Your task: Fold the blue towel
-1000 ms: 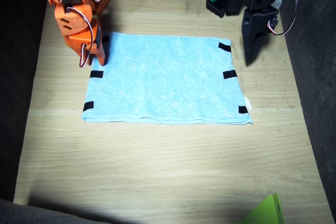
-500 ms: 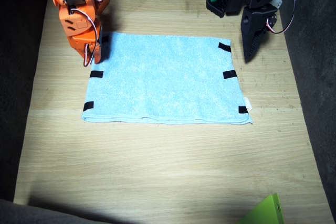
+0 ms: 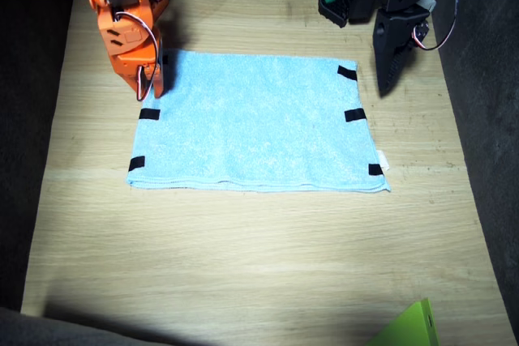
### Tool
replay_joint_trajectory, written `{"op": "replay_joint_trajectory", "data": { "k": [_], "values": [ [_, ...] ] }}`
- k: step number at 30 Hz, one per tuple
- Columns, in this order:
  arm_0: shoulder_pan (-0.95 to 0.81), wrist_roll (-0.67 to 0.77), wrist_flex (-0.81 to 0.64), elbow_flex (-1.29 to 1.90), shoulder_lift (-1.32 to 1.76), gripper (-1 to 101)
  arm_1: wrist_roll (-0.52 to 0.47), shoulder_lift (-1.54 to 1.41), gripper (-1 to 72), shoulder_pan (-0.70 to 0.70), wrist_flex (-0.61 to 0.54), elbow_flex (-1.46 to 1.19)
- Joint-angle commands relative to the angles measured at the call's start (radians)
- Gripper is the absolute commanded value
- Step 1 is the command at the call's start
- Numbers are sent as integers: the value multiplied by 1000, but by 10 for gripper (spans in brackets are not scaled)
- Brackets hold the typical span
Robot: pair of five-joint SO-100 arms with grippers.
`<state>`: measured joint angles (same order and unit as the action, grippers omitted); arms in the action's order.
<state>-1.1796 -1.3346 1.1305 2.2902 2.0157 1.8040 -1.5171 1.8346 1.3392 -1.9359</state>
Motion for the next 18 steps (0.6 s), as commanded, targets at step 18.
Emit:
{"op": "replay_joint_trajectory", "data": {
  "k": [18],
  "values": [
    [-23,-28,2,17,-3,68,-9,-32,167,-52,-144,-83]
  ]
}}
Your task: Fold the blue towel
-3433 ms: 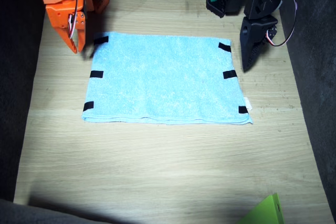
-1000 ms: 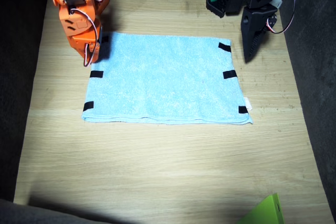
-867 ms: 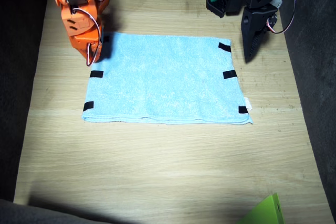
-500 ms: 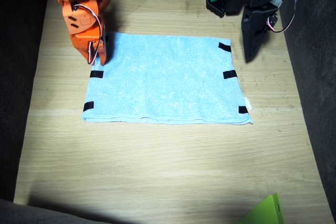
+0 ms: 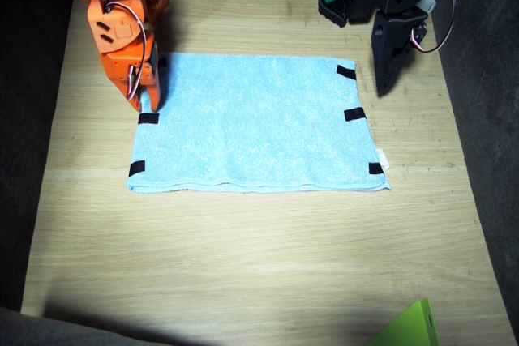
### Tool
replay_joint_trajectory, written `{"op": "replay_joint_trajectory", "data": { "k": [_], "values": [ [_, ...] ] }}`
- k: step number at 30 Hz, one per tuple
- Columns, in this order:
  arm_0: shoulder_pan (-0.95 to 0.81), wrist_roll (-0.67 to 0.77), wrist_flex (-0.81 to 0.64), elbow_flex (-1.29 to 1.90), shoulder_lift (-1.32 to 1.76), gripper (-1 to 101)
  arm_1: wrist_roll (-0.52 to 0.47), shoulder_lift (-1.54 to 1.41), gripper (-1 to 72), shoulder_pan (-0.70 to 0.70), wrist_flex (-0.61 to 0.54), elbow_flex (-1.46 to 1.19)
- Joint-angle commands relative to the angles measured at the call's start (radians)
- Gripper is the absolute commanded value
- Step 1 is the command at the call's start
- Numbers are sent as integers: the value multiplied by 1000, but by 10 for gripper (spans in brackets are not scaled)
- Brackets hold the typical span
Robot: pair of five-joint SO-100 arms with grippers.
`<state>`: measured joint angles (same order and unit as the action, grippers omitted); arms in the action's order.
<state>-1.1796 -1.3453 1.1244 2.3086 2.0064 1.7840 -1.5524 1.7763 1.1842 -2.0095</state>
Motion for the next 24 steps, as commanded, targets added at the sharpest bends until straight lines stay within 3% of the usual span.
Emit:
{"op": "replay_joint_trajectory", "data": {
  "k": [1,9,11,12,18,24],
  "values": [
    [-23,-17,8,-2,8,70,12,15,165,9,11,-11],
    [-25,-26,17,6,32,82,18,86,144,31,49,-6],
    [-28,-28,17,11,40,90,11,91,80,35,52,-5],
    [-31,-29,17,11,40,91,11,92,1,40,54,-5],
    [-40,-34,11,20,41,91,37,100,0,97,77,5],
    [-52,-37,8,29,41,91,66,98,0,94,173,97]
  ]
}}
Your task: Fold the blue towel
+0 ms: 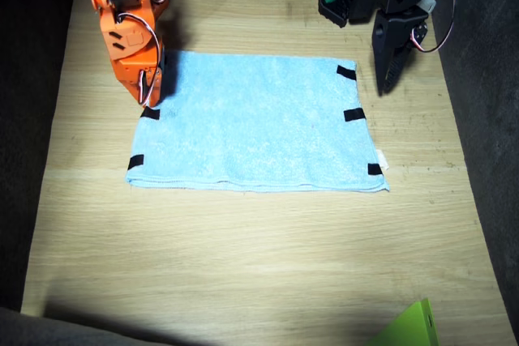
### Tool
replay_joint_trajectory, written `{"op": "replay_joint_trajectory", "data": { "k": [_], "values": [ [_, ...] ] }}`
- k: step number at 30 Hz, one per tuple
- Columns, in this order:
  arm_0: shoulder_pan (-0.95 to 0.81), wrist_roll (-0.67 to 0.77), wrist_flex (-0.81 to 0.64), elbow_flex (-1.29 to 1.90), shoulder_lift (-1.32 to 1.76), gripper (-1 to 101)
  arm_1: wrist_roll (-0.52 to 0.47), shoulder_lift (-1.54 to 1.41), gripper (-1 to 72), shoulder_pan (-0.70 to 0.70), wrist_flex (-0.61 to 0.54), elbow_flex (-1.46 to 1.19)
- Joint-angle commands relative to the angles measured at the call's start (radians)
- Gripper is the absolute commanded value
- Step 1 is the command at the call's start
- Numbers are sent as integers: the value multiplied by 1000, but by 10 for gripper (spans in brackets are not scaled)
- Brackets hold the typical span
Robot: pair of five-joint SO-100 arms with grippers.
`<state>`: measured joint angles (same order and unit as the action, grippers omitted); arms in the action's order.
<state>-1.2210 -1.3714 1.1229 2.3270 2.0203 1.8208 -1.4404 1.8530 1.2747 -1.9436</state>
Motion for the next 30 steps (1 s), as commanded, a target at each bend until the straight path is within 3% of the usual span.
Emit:
{"op": "replay_joint_trajectory", "data": {
  "k": [1,12,21,27,30],
  "values": [
    [-11,-11,9,11,28,91,34,-26,0,15,112,55],
    [23,0,9,8,9,80,32,-28,0,52,373,302],
    [32,3,12,15,14,77,44,184,0,241,494,479],
    [32,3,11,21,17,77,38,301,0,262,650,782],
    [37,2,11,21,17,78,21,307,0,267,667,873]
  ]
}}
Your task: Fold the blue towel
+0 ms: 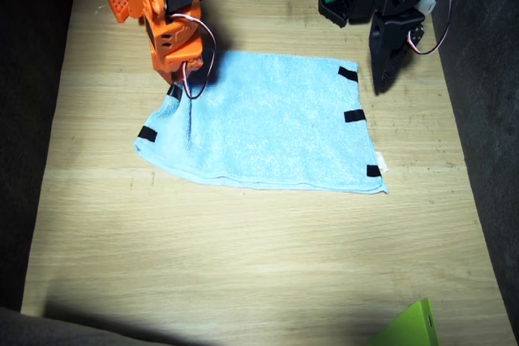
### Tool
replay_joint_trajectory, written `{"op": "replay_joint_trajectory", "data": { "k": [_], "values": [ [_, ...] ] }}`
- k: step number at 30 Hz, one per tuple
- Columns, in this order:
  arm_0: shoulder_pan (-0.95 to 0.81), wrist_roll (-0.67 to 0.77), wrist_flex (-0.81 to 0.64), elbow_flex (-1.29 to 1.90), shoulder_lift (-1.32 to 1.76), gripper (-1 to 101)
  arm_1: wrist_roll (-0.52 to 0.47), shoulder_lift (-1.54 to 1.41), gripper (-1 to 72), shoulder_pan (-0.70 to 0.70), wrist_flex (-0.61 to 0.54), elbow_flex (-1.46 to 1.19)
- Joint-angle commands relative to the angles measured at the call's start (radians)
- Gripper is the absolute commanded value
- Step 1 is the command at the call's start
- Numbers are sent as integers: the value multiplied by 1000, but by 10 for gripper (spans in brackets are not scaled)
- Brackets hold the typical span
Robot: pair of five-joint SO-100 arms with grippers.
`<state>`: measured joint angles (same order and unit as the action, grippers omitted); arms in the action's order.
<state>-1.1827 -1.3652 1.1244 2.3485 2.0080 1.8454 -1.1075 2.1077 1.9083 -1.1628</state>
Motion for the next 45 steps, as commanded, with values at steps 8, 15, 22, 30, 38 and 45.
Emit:
{"op": "replay_joint_trajectory", "data": {
  "k": [8,15,22,30,38,45],
  "values": [
    [3,-12,9,-5,18,79,-69,-29,0,117,35,84],
    [5,-14,8,-6,14,83,-150,-51,0,229,12,224],
    [3,-15,8,-6,12,82,-101,-98,-1,225,-212,325],
    [3,-15,8,-12,3,79,-78,-25,-1,268,-376,318],
    [3,-17,8,-23,-14,77,-67,149,-1,419,-377,318],
    [2,-17,8,-17,-3,89,-126,206,122,512,-394,324]
  ]
}}
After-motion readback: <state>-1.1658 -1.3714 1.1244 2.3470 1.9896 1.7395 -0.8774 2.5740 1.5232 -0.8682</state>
